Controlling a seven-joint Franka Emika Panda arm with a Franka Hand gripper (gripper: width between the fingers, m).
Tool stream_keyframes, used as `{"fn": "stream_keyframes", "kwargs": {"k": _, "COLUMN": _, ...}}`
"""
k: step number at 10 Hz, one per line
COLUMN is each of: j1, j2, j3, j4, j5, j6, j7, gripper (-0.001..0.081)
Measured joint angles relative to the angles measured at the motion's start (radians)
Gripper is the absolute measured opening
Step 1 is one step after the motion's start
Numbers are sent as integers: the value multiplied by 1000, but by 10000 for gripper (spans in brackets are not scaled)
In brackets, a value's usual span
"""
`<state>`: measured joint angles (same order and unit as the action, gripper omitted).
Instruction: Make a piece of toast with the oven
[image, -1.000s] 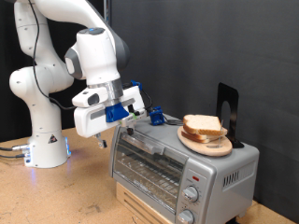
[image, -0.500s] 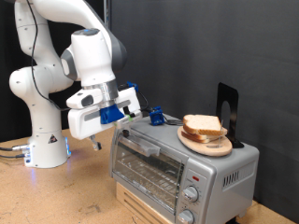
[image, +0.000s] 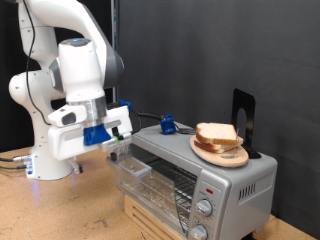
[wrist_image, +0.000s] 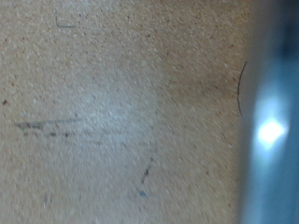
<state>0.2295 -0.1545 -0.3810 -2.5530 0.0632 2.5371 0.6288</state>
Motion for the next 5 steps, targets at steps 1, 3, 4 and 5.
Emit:
{"fn": "stream_keyframes", "kwargs": {"k": 1, "j1": -2, "j2": 32, "j3": -5, "j4": 5, "j5": 6, "j6": 24, "j7": -2, "gripper": 808}}
{"fn": "stream_keyframes", "kwargs": {"k": 3, "j1": -6, "j2": 79, "j3": -17, "j4": 14, "j5": 33, "j6": 51, "j7": -37, "gripper": 808}}
{"fn": "stream_keyframes", "kwargs": {"k": 4, "j1": -10, "j2": 93, "j3": -23, "j4": 18, "j5": 52, "j6": 56, "j7": -62, "gripper": 808}}
{"fn": "stream_keyframes", "kwargs": {"k": 5, "j1": -13, "j2": 105, "j3": -28, "j4": 21, "j5": 66, "j6": 62, "j7": -83, "gripper": 808}}
